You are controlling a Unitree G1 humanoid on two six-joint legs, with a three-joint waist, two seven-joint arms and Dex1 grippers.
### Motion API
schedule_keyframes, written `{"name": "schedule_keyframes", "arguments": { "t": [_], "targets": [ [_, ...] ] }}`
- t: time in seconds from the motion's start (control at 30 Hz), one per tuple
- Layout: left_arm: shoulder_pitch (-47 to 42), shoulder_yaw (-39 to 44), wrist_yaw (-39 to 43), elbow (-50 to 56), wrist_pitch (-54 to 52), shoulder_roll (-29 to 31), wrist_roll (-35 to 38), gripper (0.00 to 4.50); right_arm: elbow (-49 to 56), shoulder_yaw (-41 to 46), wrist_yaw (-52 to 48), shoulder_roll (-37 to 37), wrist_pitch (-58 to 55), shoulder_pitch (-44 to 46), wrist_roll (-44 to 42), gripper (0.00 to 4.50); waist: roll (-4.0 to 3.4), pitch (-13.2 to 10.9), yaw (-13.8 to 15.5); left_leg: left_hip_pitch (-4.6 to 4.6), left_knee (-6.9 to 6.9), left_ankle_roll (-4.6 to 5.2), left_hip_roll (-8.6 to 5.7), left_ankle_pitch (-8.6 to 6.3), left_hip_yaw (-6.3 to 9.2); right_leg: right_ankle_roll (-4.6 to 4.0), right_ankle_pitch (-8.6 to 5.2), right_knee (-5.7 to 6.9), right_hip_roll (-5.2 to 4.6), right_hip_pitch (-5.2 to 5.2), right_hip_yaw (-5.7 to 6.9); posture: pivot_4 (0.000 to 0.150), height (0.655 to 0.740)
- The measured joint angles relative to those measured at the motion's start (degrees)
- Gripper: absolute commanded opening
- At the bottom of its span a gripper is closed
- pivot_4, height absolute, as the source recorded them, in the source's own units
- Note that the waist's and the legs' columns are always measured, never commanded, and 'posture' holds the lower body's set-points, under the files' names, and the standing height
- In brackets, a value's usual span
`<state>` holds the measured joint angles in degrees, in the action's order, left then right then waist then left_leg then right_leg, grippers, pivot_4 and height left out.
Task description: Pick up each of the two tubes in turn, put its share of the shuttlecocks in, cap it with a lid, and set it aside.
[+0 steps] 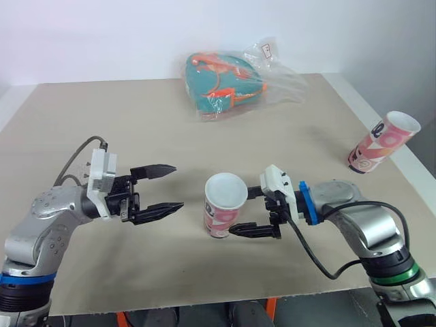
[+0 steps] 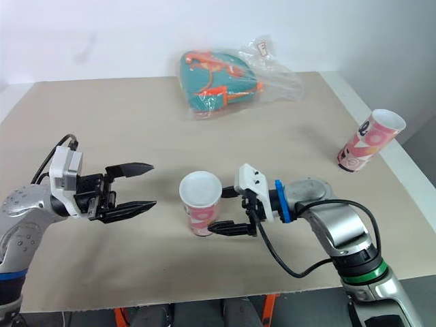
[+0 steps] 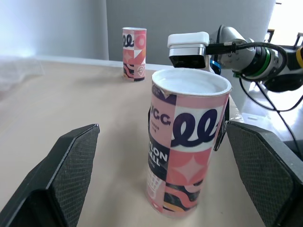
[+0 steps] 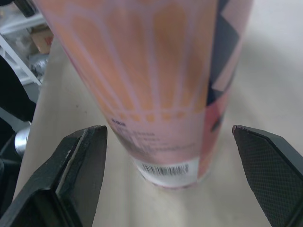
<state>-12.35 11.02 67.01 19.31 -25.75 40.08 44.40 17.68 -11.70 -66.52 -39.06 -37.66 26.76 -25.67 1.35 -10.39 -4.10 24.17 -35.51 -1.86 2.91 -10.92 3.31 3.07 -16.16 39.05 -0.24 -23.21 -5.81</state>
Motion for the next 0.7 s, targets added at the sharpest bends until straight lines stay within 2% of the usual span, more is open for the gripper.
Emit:
{"name": "schedule_keyframes", "arguments": {
  "t": [0.23,0.47,0.53,0.63,0.7],
  "targets": [
    [6.1,0.4,4.4,2.4,1.2,6.0,-1.7,4.4,-3.3,-1.5,-0.5,3.5,1.1,1.4,-0.1,4.5,0.02,0.0,0.0,-0.01,0.01,-0.01,0.02,0.0,0.01,-0.04,0.01,0.0,0.0,0.0,0.03,0.15,0.74],
    [5.0,3.3,-0.5,8.1,1.4,5.9,1.1,4.4,-9.6,-4.0,-1.1,9.0,4.7,5.1,0.9,4.5,0.06,-0.1,0.0,0.0,0.0,-0.09,0.02,0.05,-0.01,0.0,0.07,0.0,-0.01,0.0,0.0,0.15,0.74],
    [5.1,3.5,-1.6,9.9,0.7,5.9,2.1,4.5,-10.5,-4.2,-1.6,9.5,5.3,5.4,1.1,4.02,0.06,-0.1,0.0,0.0,0.01,-0.09,0.03,0.05,-0.01,-0.02,0.06,0.0,-0.01,0.0,0.0,0.15,0.74],
    [5.7,3.8,-3.9,11.9,-0.1,5.9,3.5,4.5,-12.6,-4.2,-2.6,10.1,6.3,6.1,1.2,3.05,0.07,-0.1,0.0,0.01,0.01,-0.09,0.02,0.05,0.0,-0.32,0.24,0.0,0.0,0.0,0.01,0.15,0.74],
    [5.9,4.2,-5.0,12.4,-0.5,5.9,3.9,4.5,-13.4,-4.2,-3.4,10.3,6.6,6.3,1.2,2.59,0.06,-0.1,0.0,0.0,0.0,-0.09,0.02,0.05,0.0,-0.31,0.24,0.0,0.0,0.0,0.02,0.15,0.74]
  ]
}}
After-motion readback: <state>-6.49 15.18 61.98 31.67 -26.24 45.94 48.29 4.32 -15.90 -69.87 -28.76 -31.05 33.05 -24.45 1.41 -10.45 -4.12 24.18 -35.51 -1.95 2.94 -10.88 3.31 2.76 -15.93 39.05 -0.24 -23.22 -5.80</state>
